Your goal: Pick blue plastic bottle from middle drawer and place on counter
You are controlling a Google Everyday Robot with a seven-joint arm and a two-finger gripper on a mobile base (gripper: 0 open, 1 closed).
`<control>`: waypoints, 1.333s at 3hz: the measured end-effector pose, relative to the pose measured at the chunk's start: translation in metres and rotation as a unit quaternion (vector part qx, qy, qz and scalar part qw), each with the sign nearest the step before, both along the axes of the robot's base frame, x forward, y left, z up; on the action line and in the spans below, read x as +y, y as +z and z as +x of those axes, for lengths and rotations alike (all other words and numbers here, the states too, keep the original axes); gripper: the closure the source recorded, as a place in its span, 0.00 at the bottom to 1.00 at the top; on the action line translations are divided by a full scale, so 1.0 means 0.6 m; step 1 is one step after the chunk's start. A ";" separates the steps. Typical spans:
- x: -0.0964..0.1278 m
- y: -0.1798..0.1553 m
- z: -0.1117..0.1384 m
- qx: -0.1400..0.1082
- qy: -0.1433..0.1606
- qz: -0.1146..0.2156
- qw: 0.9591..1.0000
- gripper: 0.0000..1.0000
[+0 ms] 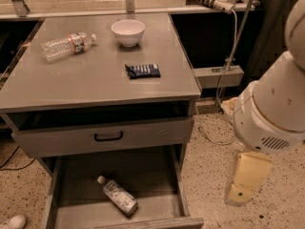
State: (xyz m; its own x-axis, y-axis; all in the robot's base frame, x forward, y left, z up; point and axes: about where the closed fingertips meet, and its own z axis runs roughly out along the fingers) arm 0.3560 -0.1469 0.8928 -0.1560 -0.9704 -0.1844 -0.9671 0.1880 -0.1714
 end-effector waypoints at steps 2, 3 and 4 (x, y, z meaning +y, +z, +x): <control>0.046 -0.043 -0.017 0.011 0.009 0.013 1.000 0.00; 0.121 -0.126 -0.018 0.025 0.014 0.024 0.999 0.00; 0.181 -0.202 -0.012 0.050 0.013 0.037 0.998 0.00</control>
Offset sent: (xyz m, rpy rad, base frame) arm -0.0307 0.0784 -0.0828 0.0803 0.0808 0.0473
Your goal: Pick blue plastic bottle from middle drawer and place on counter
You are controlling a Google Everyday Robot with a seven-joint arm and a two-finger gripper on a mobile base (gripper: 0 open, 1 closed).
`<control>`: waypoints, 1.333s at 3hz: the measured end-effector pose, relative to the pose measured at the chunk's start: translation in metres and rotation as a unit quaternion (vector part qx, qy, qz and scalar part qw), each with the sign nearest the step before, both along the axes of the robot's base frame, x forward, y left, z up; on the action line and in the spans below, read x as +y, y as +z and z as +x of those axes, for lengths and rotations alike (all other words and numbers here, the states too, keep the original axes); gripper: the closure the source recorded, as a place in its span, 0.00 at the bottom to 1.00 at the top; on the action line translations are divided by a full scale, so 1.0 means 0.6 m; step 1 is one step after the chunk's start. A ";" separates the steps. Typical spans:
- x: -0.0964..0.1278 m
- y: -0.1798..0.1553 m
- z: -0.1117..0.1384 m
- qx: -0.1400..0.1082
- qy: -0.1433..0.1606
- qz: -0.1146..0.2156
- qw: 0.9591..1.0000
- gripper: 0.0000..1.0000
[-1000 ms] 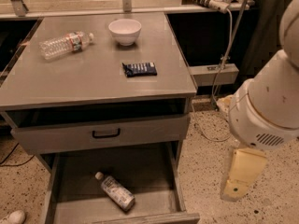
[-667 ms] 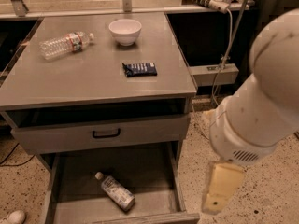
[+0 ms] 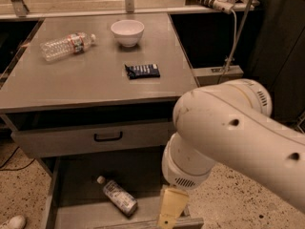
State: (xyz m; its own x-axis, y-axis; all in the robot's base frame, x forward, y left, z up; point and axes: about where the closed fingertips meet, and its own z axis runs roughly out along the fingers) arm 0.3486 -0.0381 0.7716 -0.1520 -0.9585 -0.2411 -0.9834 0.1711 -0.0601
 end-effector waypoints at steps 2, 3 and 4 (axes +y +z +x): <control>0.010 -0.021 0.002 -0.001 -0.014 0.012 1.000 0.00; 0.025 -0.095 0.019 0.010 -0.041 0.015 0.999 0.00; 0.040 -0.159 0.048 0.024 -0.075 0.018 0.997 0.00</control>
Offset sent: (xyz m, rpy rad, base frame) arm 0.0028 0.0103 -0.0262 0.0511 -0.0097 -0.0602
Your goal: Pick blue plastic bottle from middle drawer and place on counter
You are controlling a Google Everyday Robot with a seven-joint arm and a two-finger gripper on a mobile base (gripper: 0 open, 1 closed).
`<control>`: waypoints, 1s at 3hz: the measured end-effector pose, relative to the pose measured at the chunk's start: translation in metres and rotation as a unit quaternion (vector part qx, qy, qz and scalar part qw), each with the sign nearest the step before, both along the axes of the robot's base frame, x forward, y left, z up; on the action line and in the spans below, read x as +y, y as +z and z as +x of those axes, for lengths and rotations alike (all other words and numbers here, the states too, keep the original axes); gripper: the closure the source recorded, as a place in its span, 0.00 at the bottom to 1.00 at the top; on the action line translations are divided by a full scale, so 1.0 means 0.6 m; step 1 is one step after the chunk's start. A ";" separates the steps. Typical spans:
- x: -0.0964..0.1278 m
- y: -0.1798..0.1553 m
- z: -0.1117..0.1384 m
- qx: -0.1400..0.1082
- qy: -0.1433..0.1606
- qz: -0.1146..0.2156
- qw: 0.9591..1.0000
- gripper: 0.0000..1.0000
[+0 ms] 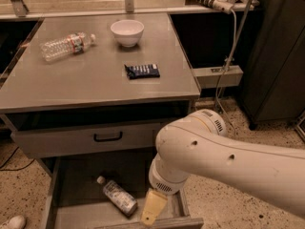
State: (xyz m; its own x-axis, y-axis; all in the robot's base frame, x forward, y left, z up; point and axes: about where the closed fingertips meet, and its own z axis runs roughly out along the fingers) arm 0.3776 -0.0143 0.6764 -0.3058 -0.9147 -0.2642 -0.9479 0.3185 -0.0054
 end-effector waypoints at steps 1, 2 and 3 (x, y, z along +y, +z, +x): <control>0.014 -0.037 0.024 0.024 -0.021 0.021 0.999 0.00; 0.014 -0.042 0.024 0.027 -0.021 0.021 0.999 0.00; 0.023 -0.069 0.027 0.023 -0.025 0.029 0.999 0.00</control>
Offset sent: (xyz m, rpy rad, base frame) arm 0.0132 0.0073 -0.0199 0.0366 0.0423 -0.0377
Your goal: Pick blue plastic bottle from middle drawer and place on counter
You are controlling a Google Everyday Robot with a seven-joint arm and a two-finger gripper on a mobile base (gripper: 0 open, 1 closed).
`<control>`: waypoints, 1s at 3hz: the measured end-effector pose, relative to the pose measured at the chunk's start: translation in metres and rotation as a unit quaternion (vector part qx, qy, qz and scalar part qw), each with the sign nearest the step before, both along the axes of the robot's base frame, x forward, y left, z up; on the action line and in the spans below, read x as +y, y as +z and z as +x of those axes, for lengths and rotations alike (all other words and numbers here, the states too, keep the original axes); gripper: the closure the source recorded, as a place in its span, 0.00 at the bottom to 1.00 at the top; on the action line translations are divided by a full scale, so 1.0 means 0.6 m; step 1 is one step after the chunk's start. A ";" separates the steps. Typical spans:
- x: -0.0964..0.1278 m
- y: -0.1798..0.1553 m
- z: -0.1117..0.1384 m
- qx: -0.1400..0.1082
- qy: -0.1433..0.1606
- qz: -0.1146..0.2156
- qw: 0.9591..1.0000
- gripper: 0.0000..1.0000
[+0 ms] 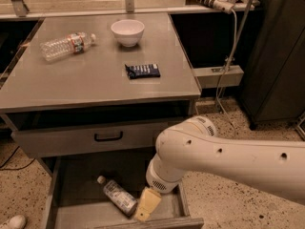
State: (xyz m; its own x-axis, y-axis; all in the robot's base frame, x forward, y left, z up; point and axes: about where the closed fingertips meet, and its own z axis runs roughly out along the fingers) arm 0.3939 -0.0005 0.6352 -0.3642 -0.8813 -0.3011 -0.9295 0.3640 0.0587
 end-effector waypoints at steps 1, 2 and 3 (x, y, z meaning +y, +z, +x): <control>0.060 -0.102 0.032 0.008 -0.012 0.000 1.000 0.00; 0.063 -0.106 0.032 0.011 -0.013 0.000 1.000 0.00; 0.066 -0.114 0.027 0.016 -0.005 0.005 1.000 0.00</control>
Offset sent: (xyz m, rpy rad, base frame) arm 0.0331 0.0571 -0.0983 0.0053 0.0520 -0.0480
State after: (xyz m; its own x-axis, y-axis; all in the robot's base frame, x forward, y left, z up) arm 0.4102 0.0392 0.5668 -0.3815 -0.8750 -0.2980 -0.9239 0.3717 0.0913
